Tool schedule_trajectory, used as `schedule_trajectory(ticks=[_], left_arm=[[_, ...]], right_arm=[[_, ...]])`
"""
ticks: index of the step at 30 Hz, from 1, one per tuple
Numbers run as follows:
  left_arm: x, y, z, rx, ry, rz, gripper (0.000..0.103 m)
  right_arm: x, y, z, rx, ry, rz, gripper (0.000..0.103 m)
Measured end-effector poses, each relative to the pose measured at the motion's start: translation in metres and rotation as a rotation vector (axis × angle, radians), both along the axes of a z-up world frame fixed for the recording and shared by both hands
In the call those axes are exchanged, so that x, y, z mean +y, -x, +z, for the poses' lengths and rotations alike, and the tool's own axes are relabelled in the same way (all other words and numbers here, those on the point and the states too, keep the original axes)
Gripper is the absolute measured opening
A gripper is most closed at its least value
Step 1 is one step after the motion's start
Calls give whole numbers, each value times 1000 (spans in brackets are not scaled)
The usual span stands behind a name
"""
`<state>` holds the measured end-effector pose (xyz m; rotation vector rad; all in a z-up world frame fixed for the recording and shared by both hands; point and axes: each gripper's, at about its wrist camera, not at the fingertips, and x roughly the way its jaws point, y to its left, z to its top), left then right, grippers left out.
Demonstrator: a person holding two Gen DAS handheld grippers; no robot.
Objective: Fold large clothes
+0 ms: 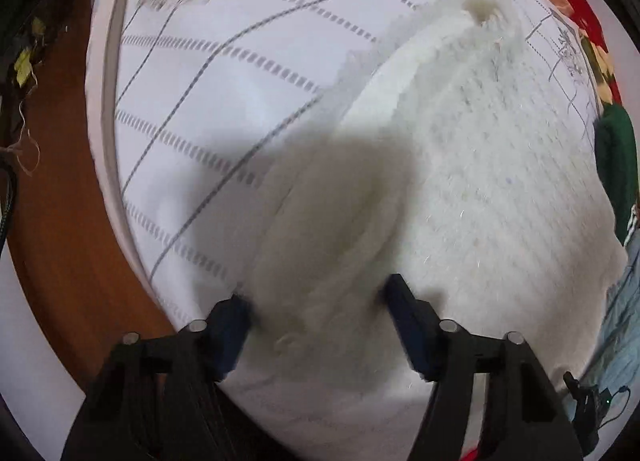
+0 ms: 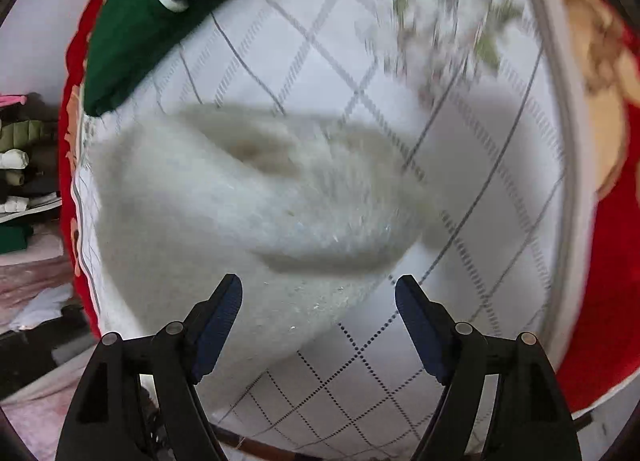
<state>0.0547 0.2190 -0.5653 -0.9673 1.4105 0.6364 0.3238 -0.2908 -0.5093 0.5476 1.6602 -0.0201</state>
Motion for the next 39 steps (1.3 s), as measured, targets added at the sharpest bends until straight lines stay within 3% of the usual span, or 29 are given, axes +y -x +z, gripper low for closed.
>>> schedule_trajectory(ticks=[1, 2, 3, 5, 7, 9, 14, 16, 17, 18, 20, 21, 26, 29, 30, 32, 34, 37, 39], left_arm=[[1, -4, 0, -2, -19, -12, 61], [4, -12, 1, -4, -49, -31, 61], [8, -18, 2, -4, -70, -49, 62], [13, -30, 5, -3, -107, -90, 64], [17, -44, 9, 1, -153, -163, 64], [19, -56, 16, 1, -207, -241, 64], [19, -68, 48, -16, -289, -340, 63], [14, -69, 63, -34, -319, -347, 74], [10, -71, 68, -38, -327, -350, 86], [6, -70, 73, -44, -336, -357, 91], [0, -70, 77, -45, -349, -352, 91], [4, -69, 77, -48, -347, -346, 92], [-10, -57, 58, -9, -317, -294, 92], [-14, -35, 61, -5, -297, -225, 92], [-14, -19, 62, -7, -273, -171, 92], [-17, 2, 62, -9, -212, -93, 92], [-21, 25, 55, -39, -94, 14, 91], [-28, 36, 22, -112, 123, 176, 91], [-27, 33, 3, -159, 161, 261, 90]], right_arm=[[3, 1, -11, 4, -42, -18, 76], [8, 5, -21, 4, -71, -43, 45], [10, 5, -31, -1, -111, -80, 31], [3, 13, -40, -6, -176, -208, 17], [-7, 32, -41, 9, -199, -308, 11], [-18, 63, -45, 81, -220, -395, 9], [-24, 90, -18, 190, -51, -230, 9], [-10, 74, 13, 143, 24, -97, 10], [1, 65, 24, 118, 52, -31, 10], [19, 50, 37, 80, 68, 52, 11], [63, 21, 49, 30, 58, 205, 23], [95, 3, 49, 8, 36, 291, 23], [218, -45, 16, -26, -15, 509, 23], [253, -47, -30, 54, 76, 634, 22], [253, -47, -46, 73, 110, 645, 22], [253, -53, -49, 105, 125, 610, 22], [252, -54, -48, 122, 116, 601, 22], [252, -59, -42, 122, 92, 634, 22], [246, -60, -33, 118, 45, 627, 23]])
